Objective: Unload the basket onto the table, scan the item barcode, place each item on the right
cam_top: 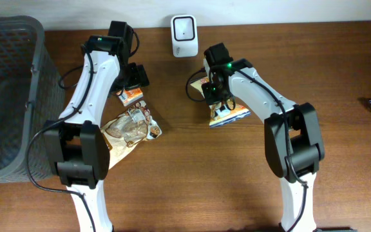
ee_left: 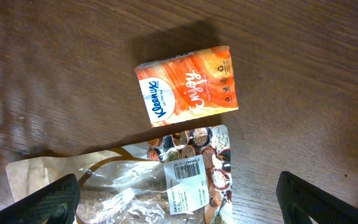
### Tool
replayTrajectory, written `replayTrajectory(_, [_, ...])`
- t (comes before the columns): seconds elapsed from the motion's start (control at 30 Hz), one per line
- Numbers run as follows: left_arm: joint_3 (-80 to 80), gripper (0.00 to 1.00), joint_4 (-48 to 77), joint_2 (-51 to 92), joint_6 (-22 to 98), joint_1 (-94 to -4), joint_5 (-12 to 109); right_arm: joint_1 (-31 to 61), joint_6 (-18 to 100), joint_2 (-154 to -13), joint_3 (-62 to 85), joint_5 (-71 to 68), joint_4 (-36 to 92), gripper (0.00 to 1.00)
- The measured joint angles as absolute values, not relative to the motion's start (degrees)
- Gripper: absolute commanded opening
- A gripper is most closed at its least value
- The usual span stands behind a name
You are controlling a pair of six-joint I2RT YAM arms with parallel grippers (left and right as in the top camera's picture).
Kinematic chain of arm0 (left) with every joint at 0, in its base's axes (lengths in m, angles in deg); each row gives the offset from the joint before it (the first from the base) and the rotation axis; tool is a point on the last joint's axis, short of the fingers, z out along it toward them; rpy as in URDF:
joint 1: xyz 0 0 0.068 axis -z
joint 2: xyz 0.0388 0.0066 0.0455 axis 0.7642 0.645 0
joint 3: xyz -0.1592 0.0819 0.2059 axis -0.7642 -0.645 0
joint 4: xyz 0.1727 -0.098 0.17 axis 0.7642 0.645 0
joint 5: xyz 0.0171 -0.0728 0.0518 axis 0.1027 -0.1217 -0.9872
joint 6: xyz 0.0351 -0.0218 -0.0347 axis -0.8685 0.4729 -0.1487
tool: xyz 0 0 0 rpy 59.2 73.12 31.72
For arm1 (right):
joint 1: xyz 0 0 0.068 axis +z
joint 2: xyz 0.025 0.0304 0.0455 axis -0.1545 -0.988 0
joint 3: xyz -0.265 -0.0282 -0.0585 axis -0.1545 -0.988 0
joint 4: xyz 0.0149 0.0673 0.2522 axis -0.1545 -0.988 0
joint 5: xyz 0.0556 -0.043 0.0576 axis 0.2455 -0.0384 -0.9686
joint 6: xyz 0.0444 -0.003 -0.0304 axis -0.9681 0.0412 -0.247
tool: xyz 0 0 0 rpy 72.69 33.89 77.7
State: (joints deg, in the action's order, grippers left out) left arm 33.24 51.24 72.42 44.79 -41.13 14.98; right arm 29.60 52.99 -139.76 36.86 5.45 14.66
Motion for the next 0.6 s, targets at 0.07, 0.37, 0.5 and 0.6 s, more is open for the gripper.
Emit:
replayTrajectory(0.07, [33.24, 0.99, 51.24, 72.39, 44.79, -41.13, 14.98, 29.62, 52.35, -140.63, 39.01, 4.25, 13.94, 0.04])
replayTrajectory(0.37, [33.22, 0.99, 51.24, 72.42, 44.79, -41.13, 14.98, 29.62, 50.45, -142.4, 52.47, 2.22, 19.82, 0.04])
replayTrajectory(0.5, [33.22, 0.99, 51.24, 72.39, 44.79, -41.13, 14.98, 29.62, 48.79, -142.4, 53.1, 2.09, 29.33, 0.04])
replayTrajectory(0.6, [33.22, 0.99, 51.2, 72.42, 44.79, -41.13, 14.98, 29.73, 47.91, -142.4, 53.15, 2.13, 36.02, 0.04])
